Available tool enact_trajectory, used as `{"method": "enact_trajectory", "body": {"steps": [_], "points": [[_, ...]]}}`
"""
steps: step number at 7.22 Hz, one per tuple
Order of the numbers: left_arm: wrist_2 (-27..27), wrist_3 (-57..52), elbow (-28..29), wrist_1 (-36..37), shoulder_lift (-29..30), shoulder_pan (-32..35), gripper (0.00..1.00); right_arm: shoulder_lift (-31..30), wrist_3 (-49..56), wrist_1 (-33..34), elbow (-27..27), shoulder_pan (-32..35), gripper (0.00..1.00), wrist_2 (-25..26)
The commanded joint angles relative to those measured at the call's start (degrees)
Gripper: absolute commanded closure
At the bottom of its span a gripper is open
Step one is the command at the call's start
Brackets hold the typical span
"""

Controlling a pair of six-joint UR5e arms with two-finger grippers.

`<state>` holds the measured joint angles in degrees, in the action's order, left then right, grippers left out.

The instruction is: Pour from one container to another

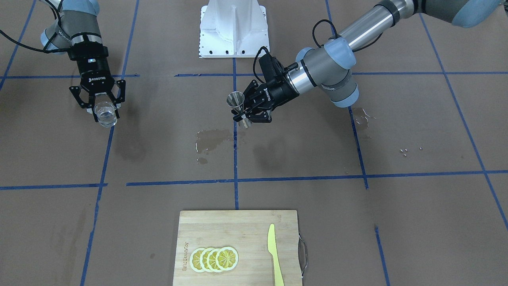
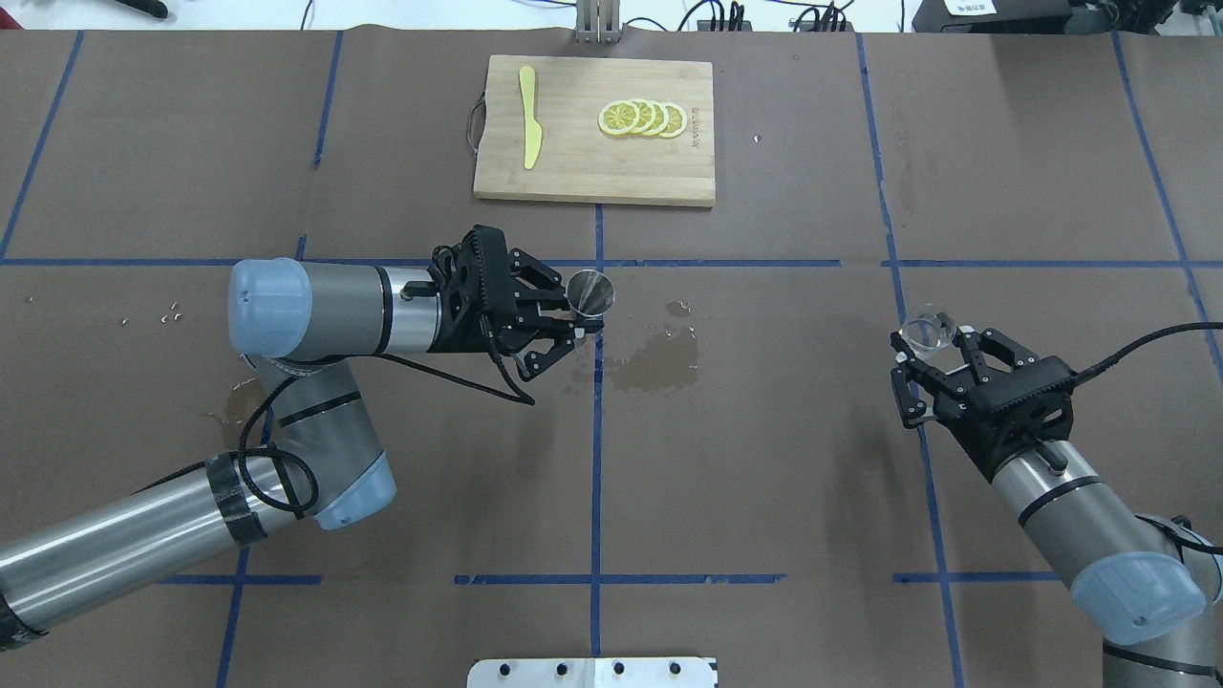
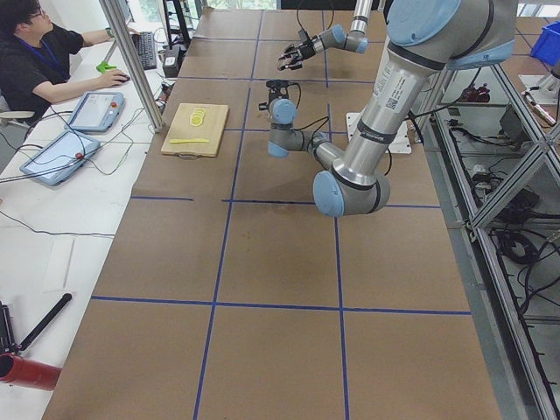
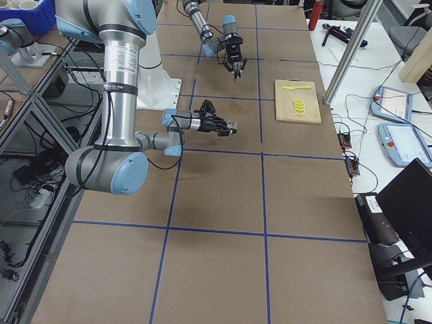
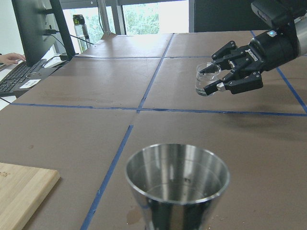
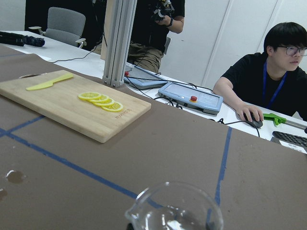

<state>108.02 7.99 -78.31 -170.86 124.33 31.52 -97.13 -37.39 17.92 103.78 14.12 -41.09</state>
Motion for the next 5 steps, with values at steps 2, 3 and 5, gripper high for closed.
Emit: {"method": "enact_trajectory", "body": {"steps": [2, 3, 5], "points": [[0.0, -0.2, 0.0, 0.1, 0.0, -0.3, 1.0, 1.4, 0.3, 8.3, 6.5, 3.3, 1.0, -6.7], [-0.1, -0.1, 0.0, 0.1, 0.0, -0.5, 1.0, 5.8, 0.3, 17.3, 8.6, 3.2, 1.0, -6.6], [-0.1, -0.1, 0.2, 0.2, 0.0, -0.6, 1.0, 14.6, 0.1, 27.2, 8.6, 3.0, 1.0, -6.3]]}}
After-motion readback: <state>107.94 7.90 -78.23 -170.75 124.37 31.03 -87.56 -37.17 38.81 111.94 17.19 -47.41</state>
